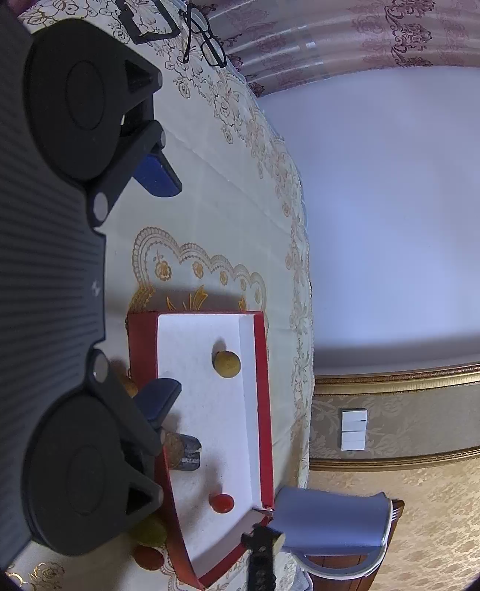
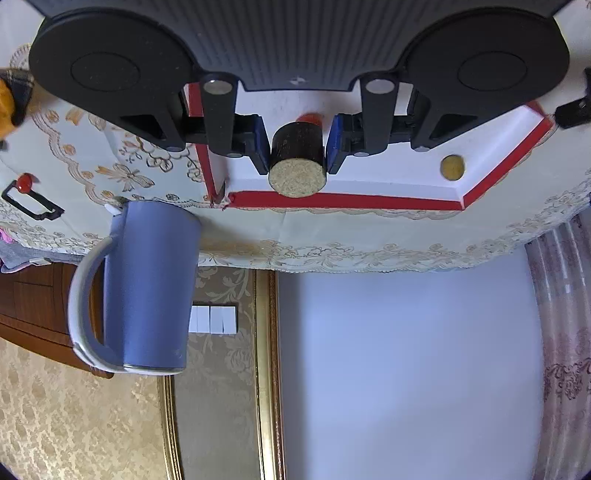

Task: Organize fruits
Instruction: 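Lower the dark wooden cylinder into the tray and open the right tool, then grasp the orange with the left tool while the right tool grasps another red cherry tomato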

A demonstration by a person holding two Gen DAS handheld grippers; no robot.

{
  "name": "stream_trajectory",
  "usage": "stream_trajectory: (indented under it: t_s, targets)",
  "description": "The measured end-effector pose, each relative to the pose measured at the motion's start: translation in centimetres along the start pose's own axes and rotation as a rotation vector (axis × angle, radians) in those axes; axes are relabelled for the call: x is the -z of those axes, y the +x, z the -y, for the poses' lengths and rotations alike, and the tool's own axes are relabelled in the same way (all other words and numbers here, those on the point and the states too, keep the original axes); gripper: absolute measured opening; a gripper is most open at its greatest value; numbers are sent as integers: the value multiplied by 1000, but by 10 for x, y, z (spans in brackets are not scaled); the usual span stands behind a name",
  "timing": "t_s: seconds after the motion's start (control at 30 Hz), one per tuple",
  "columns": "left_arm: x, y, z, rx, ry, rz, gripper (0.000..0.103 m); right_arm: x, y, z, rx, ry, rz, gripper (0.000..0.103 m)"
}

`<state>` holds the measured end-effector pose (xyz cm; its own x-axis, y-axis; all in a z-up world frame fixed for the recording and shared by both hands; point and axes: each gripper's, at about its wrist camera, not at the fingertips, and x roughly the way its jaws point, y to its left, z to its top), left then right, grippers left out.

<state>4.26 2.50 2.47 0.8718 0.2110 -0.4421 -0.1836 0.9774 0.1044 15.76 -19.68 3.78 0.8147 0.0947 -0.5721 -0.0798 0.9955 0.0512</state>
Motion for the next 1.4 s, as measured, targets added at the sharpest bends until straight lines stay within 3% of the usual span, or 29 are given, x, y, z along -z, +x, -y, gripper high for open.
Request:
stream_trajectory:
  t_s: [0.23,0.3,0.37,0.53,0.73,1.07,1.27,1.4]
  targets:
    - [3,-4,-6,-1,-17,-5,103,-10,33,-1,46,11,-28,32]
    - [3,-7,-5,8,-2,-7,103,-9,44,-2,58,-11,-48,50]
    - [2,-11,-5,0,4,7,103,-7,42,-5,88,-53,-49,50]
    - [0,-19,-7,16,-23,14,103,3,-17,-5,33,-31,16,50]
    - [2,-30,-8,30,-52,24,103,36,-83,-15,44,-111,72,50]
    - [2,-43,4,12,8,59,103,62,-69,-20,-48,-154,-90,50]
    - [2,-43,-1,22,-8,58,103,65,-52,-24,-67,-181,-144,43]
    - [4,-39,-5,16,-17,43,103,66,-40,-23,-74,-184,-178,33]
